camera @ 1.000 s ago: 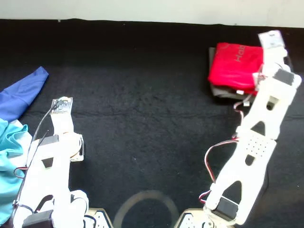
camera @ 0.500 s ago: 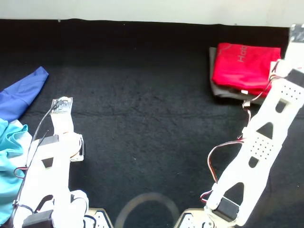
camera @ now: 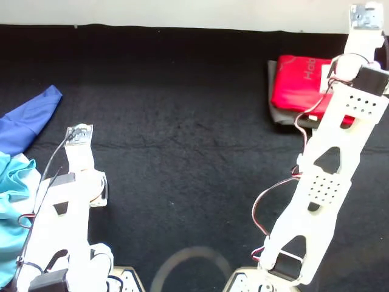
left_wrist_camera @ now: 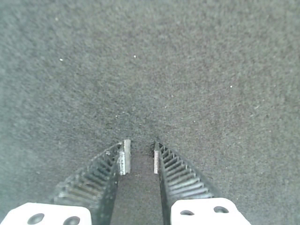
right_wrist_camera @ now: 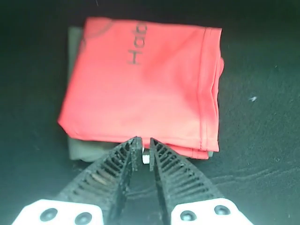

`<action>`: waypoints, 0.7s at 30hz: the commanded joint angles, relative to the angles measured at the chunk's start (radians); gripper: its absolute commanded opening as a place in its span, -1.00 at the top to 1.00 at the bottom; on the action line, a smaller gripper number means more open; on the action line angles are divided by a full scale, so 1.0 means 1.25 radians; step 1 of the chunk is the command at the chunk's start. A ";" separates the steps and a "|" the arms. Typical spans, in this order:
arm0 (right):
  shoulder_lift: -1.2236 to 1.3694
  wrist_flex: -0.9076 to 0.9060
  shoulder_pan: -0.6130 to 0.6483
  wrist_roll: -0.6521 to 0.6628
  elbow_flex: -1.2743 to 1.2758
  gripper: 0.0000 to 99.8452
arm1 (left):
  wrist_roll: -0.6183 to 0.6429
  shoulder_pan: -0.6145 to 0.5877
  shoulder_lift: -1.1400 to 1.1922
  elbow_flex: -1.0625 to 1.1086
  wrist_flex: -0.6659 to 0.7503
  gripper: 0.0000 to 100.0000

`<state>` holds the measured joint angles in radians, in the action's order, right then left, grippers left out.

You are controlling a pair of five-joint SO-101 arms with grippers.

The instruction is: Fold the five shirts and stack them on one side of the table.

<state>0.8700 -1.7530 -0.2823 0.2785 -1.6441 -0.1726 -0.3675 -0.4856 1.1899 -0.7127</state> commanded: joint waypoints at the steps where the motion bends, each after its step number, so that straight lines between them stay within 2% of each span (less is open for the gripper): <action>1: -0.111 -0.013 0.037 -0.045 -0.079 0.92 | -0.006 0.007 0.003 0.001 0.017 0.78; 5: -0.215 -0.013 0.066 -0.069 -0.026 0.92 | -0.006 0.007 0.003 0.001 0.017 0.78; 9: -0.392 -0.013 0.102 -0.069 0.213 0.92 | -0.006 0.007 0.003 0.001 0.017 0.78; 16: -0.759 0.025 0.214 -0.070 0.995 0.93 | -0.006 0.007 0.003 0.001 0.017 0.78; 18: -0.844 0.122 0.238 -0.068 1.238 0.98 | -0.006 0.007 0.003 0.001 0.017 0.78; 21: -0.991 0.366 0.255 -0.066 1.623 0.98 | -0.006 0.007 0.003 0.001 0.017 0.78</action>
<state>-0.1703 -1.5612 0.0107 0.2018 -0.1711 -0.1726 -0.3675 -0.4856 1.1899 -0.7127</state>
